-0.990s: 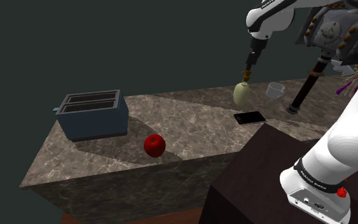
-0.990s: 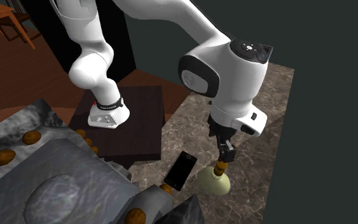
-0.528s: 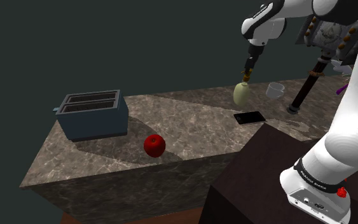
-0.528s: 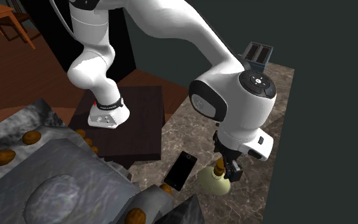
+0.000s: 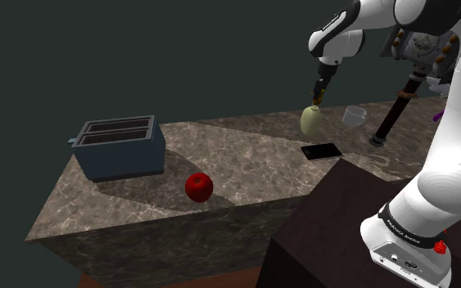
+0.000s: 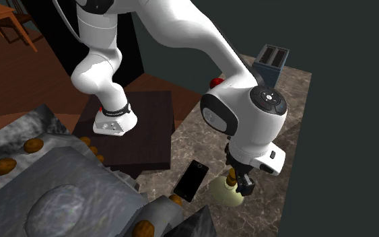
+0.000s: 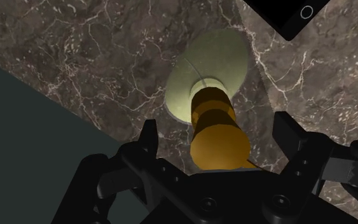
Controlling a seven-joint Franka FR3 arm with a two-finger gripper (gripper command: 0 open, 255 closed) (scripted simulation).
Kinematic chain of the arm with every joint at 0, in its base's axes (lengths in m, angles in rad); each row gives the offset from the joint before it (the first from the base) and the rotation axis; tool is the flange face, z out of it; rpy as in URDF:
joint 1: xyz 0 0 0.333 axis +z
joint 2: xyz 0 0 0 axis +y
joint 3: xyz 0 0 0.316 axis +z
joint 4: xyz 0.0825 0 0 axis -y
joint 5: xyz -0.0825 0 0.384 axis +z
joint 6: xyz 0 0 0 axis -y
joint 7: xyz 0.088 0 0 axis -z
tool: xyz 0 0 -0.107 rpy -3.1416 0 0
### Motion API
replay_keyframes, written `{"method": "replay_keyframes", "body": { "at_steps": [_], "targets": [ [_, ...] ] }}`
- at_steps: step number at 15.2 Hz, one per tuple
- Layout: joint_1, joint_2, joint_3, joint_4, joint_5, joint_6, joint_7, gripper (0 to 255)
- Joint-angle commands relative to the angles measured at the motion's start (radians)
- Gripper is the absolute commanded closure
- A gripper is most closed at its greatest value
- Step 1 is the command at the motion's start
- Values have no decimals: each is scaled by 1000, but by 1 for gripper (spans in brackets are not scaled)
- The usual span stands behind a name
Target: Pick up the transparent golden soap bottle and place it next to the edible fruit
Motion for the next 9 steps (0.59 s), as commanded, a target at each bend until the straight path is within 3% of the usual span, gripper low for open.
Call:
{"method": "replay_keyframes", "body": {
  "at_steps": [1, 4, 5, 9],
  "targets": [
    [0, 1, 0, 1, 1, 0, 0, 0],
    [0, 1, 0, 1, 1, 0, 0, 0],
    [0, 1, 0, 1, 1, 0, 0, 255],
    [0, 1, 0, 1, 1, 0, 0, 255]
  ]
}}
